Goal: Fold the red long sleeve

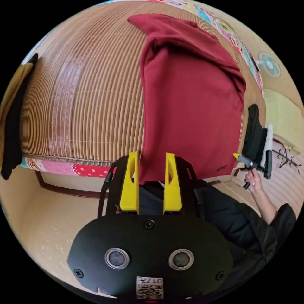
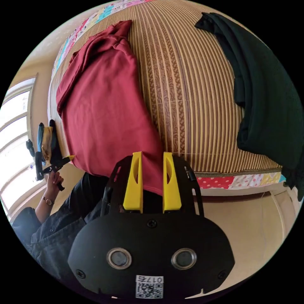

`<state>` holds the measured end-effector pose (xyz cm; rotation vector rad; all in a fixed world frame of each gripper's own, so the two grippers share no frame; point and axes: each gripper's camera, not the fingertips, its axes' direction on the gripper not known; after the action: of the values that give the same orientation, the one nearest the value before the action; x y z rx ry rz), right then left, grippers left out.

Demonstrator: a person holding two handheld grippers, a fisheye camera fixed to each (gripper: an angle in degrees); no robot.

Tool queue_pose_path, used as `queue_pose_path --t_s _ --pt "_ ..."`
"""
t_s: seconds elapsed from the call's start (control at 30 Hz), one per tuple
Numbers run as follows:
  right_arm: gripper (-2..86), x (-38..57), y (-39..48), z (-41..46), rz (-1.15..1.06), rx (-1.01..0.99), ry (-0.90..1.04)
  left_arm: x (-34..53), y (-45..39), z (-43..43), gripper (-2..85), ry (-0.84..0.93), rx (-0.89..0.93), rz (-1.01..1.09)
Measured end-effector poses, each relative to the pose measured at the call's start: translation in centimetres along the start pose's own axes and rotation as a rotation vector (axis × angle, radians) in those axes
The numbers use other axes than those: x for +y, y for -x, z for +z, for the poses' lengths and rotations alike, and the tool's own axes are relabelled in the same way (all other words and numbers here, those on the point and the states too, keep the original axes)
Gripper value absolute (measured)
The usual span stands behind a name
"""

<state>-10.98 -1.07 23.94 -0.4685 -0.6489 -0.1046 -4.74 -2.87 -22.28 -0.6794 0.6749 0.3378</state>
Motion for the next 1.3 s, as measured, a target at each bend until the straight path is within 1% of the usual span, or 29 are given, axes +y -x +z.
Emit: queue_pose_path --t_s 0.03,0.07,0.1,0.17,0.23,0.37,0.4,0.43,0.5,0.6,0.7,0.73,0.77,0.8,0.83,0.87,0.9,0.93,0.97,1.0,1.03,1.07,1.13,1.17,1.23,1.3 --pt "5.1 -0.3 0.5 -1.2 -0.033 -0.033 0.014 -0.4 -0.5 -0.3 7.6 0.017 -0.070 0.045" --pt "4.3 -0.4 0.8 -2.1 -0.036 -0.039 0.010 -1.3 -0.6 -1.2 4.0 0.043 -0.019 0.092" --pt "3.9 -0.5 1.3 -4.2 -0.053 -0.054 -0.024 -1.6 -0.2 -2.1 3.7 0.039 -0.002 0.087" --pt "3.6 -0.9 1.8 -7.9 -0.081 -0.126 -0.090 -2.5 1.8 -7.3 3.0 -0.073 0.104 0.054" --pt "3.8 -2.2 1.6 -12.0 -0.046 -0.219 -0.167 -3.7 3.8 -11.1 3.3 -0.162 0.191 0.027" --pt "6.0 -5.1 0.3 -16.5 0.052 -0.251 -0.263 -7.8 9.2 -17.3 6.3 -0.310 0.246 -0.078" --pt "8.7 -5.7 -0.3 -17.7 0.086 -0.228 -0.279 -8.3 10.1 -17.7 8.1 -0.310 0.253 -0.077" --pt "11.1 -5.9 -0.8 -18.8 0.097 -0.192 -0.288 -9.3 11.7 -18.1 11.6 -0.284 0.271 -0.072" --pt "13.3 -5.3 -1.5 -20.3 0.074 -0.172 -0.296 -9.8 13.9 -18.6 14.3 -0.245 0.295 -0.043" --pt "14.1 -3.1 -3.2 -21.3 0.033 -0.165 -0.264 -7.9 16.3 -19.2 15.1 -0.229 0.262 0.024" --pt "13.5 -0.8 -5.1 -20.3 0.010 -0.182 -0.179 -5.7 17.5 -17.5 15.9 -0.176 0.346 0.065" --pt "11.2 -0.1 -5.7 -19.6 -0.003 -0.230 -0.125 -5.2 17.7 -16.5 15.9 -0.142 0.382 0.067" --pt "9.3 0.3 -6.1 -19.5 0.001 -0.257 -0.105 -4.9 18.0 -15.8 14.4 -0.110 0.404 0.056" --pt "6.3 1.3 -7.1 -19.9 0.027 -0.331 -0.104 -4.7 18.2 -15.7 13.7 -0.100 0.416 0.046" --pt "4.2 2.6 -8.3 -21.1 0.037 -0.440 -0.141 -4.1 18.9 -16.0 7.9 -0.097 0.445 0.028" --pt "3.9 3.3 -9.0 -22.0 0.041 -0.495 -0.163 -3.3 19.8 -17.1 4.6 -0.106 0.486 0.033" --pt "3.4 5.0 -10.5 -23.8 0.048 -0.596 -0.199 -2.9 20.4 -17.8 4.2 -0.110 0.510 0.041" --pt "3.1 7.0 -11.9 -25.6 0.027 -0.707 -0.226 -1.7 21.8 -19.4 3.6 -0.116 0.571 0.065" --pt "2.9 8.0 -12.5 -26.5 0.008 -0.771 -0.233 -0.3 23.3 -21.2 3.3 -0.115 0.682 0.106" --pt "2.9 10.3 -13.6 -28.3 -0.045 -0.903 -0.241 0.4 24.0 -22.1 3.2 -0.110 0.757 0.130" --pt "2.8 12.9 -14.3 -30.3 -0.103 -1.015 -0.257 2.1 25.2 -24.1 3.0 -0.111 0.906 0.170" --pt "2.8 14.3 -14.5 -31.2 -0.123 -1.051 -0.262 4.2 26.3 -26.5 2.9 -0.131 1.032 0.211" --pt "2.7 19.6 -14.9 -34.1 -0.190 -1.123 -0.252 7.7 27.6 -29.8 2.8 -0.152 1.118 0.239" --pt "2.7 21.0 -15.1 -34.5 -0.188 -1.138 -0.254 9.9 28.3 -31.1 2.7 -0.132 1.125 0.241" --pt "2.7 25.9 -16.3 -35.1 -0.114 -1.208 -0.257 13.2 29.5 -31.7 2.7 -0.095 1.160 0.192" --pt "2.7 28.8 -17.2 -35.2 -0.059 -1.292 -0.296 16.0 31.3 -31.6 2.7 -0.113 1.282 0.111"
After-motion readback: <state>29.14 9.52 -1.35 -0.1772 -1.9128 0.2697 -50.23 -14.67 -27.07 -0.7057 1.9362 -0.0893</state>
